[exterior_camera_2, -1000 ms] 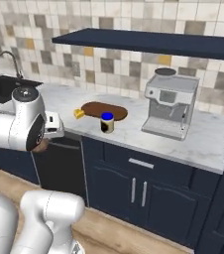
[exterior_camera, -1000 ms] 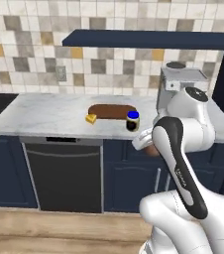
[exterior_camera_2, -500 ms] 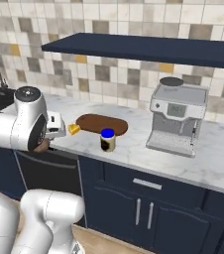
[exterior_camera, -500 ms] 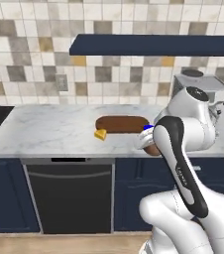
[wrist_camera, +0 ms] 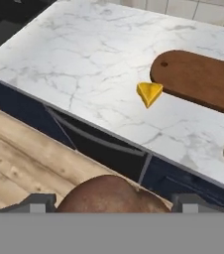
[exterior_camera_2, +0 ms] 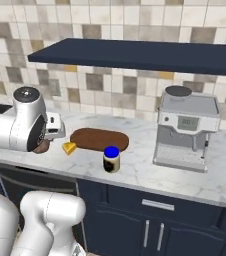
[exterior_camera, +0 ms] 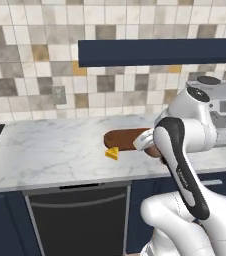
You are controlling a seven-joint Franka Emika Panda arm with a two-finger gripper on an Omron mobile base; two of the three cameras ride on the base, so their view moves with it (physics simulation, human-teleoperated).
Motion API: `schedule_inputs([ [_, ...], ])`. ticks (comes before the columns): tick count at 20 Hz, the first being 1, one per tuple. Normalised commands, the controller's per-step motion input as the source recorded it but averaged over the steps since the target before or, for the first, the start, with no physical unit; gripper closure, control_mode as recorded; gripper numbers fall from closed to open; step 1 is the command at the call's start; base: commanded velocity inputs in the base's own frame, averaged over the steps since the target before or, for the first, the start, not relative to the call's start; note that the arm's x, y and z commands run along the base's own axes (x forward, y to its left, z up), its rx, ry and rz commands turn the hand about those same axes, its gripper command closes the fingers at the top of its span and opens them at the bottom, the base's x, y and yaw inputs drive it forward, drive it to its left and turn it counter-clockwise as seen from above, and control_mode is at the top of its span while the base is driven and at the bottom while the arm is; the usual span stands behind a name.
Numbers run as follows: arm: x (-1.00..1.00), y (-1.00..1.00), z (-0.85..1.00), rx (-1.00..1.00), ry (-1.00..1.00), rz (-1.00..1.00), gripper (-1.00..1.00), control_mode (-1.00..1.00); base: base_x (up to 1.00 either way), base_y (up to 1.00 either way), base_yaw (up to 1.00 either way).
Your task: Retrieve the reheated potato from the microwave, then place the potato, cheese, and condiment on the cutting board.
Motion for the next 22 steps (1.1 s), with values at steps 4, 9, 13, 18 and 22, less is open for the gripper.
schedule_inputs([
  [4,0.0,0.0,0.0,0.0,0.0,0.0,1.0,1.0,0.56,0.16,-0.13],
  [9,0.0,0.0,0.0,0.0,0.0,0.0,1.0,1.0,0.57,0.12,-0.06],
  [13,0.0,0.0,0.0,0.0,0.0,0.0,1.0,1.0,0.56,0.11,-0.07],
  [18,0.0,0.0,0.0,0.0,0.0,0.0,1.0,1.0,0.47,0.11,-0.09],
  [22,0.0,0.0,0.0,0.0,0.0,0.0,1.0,1.0,0.03,0.02,0.0],
])
